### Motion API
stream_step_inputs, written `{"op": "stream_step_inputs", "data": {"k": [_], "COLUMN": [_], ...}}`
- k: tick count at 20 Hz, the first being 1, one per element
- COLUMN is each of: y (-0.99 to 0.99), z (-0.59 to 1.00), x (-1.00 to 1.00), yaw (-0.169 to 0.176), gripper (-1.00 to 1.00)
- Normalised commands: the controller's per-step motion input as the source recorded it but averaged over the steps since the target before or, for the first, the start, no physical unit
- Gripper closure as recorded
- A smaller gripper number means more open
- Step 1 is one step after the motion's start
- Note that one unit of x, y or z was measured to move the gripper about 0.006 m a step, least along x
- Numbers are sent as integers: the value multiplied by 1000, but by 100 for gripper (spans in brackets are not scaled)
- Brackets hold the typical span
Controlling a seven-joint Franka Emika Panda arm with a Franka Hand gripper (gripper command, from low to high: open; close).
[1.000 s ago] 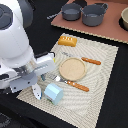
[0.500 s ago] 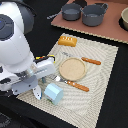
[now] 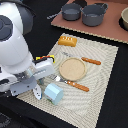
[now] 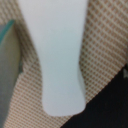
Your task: Interact with the objects in diverse but meaningful ways.
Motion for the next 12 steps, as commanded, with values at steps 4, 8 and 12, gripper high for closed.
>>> {"op": "stream_step_inputs", "data": {"k": [4, 8, 12], "y": [0, 0, 93], "z": [-119, -2, 347], "x": [106, 131, 31], "yaw": [0, 0, 6], "gripper": [100, 100, 100]}}
